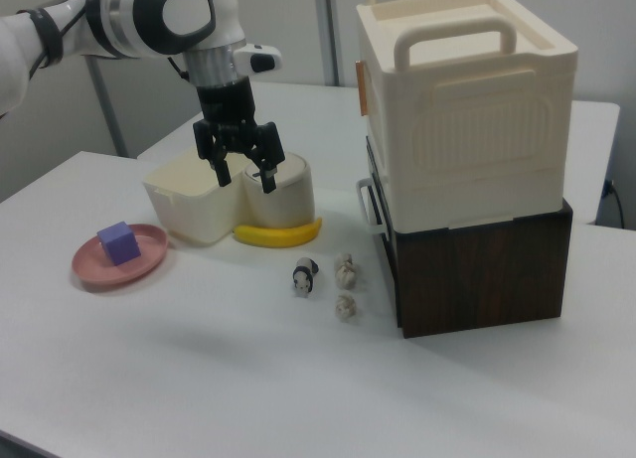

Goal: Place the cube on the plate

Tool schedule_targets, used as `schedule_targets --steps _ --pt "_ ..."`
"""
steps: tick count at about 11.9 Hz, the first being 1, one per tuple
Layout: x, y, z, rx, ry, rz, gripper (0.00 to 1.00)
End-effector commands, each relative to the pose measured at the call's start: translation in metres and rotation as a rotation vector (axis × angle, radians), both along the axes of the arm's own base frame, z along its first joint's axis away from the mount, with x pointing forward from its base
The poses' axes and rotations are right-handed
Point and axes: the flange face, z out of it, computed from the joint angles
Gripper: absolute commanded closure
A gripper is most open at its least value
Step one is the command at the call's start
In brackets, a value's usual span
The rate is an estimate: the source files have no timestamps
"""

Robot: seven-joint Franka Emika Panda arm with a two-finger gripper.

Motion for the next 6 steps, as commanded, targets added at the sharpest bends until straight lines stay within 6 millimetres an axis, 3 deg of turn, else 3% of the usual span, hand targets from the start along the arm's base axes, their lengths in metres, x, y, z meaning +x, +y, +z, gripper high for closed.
schedule_targets --steps 1,2,4,6 --pt "-0.011 0.0 0.006 0.025 0.015 0.022 0.0" --pt "-0.016 -0.002 0.012 0.034 0.019 0.049 0.0" --pt "-0.025 -0.028 0.022 0.111 -0.003 0.051 0.0" --pt "-0.029 -0.032 0.03 0.126 -0.02 0.049 0.0"
